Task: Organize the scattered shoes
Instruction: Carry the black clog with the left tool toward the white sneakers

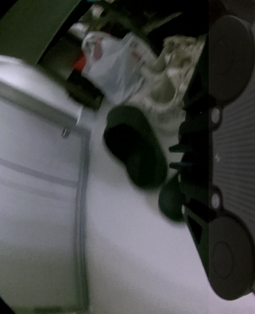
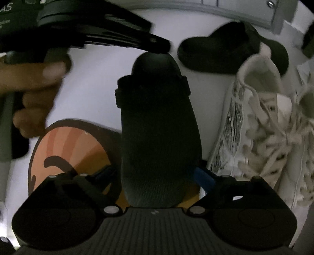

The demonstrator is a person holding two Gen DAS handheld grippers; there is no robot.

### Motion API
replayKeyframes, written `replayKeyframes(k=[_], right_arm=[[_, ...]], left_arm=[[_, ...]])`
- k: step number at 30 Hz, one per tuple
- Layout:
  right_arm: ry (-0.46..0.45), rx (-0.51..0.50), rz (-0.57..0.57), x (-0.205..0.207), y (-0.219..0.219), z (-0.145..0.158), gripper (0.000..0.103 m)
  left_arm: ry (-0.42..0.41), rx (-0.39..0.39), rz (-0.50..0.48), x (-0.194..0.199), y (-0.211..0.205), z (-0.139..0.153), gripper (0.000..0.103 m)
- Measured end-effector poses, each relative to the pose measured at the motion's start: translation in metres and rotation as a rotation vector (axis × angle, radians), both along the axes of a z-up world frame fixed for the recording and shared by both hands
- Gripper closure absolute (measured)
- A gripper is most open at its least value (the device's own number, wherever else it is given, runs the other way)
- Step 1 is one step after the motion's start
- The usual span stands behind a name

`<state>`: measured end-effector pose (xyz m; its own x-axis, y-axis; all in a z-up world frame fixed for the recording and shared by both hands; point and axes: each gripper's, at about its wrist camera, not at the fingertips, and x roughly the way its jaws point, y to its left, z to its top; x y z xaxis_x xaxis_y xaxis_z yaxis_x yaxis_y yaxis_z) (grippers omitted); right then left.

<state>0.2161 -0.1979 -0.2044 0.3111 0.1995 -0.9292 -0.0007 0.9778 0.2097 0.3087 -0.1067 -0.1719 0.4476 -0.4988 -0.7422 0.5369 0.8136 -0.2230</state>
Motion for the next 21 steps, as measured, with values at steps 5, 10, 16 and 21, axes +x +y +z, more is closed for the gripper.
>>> replayKeyframes(k=[5,10,16,21], right_arm=[[-0.024,-0.049,0.015,0.010,-0.006,-0.007,0.003],[-0.013,-0.040,0.012,0.018,-0.022,-0.014,0.000],[0.013,-0.027,0.033,0.023,-0.022,-0.025,0.000],[0.047,-0.015,-0.007,0.021,-0.024,-0.025,0.003]], left_arm=[[0.073,-0.006,0.119,0.007,0.030,-0.015,0.044],[0.170,-0.019,0.140,0.000,0.031,-0.039,0.042],[0.230,-0.043,0.149,-0.007,0.024,-0.056,0.060],[0.223,-0.044,0.138,-0.007,0.015,-0.054,0.065]])
